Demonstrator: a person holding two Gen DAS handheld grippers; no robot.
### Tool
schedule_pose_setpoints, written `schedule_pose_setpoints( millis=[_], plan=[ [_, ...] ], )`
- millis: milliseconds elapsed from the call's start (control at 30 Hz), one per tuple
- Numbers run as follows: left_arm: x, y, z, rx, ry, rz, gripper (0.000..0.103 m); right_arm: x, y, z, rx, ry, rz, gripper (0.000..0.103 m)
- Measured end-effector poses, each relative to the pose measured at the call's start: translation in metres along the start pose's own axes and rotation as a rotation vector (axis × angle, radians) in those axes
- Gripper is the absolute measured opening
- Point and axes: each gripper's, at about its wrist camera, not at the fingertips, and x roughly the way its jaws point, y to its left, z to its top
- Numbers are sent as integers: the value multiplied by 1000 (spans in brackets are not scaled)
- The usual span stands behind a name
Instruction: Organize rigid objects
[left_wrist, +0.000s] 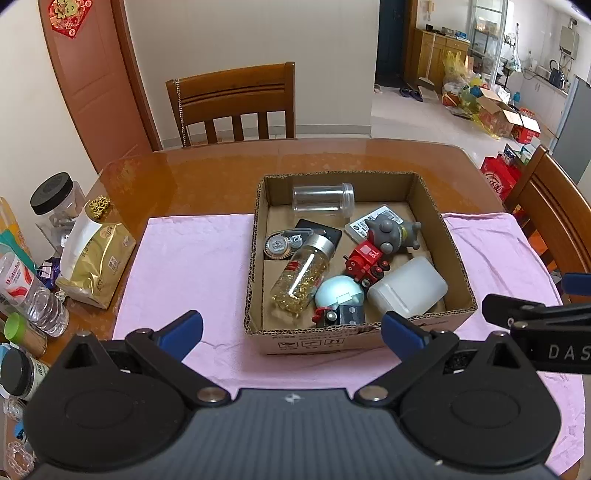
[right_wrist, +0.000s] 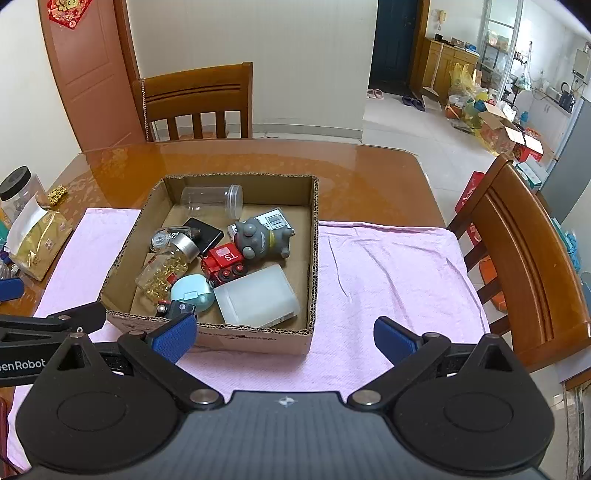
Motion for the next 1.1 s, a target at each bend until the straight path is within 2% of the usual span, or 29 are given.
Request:
schedule_pose_setpoints(
  millis=[1100],
  plan=[
    [-4, -3, -1, 24, -10, 16, 102, -1, 0, -1, 16, -14, 0, 103]
  ],
)
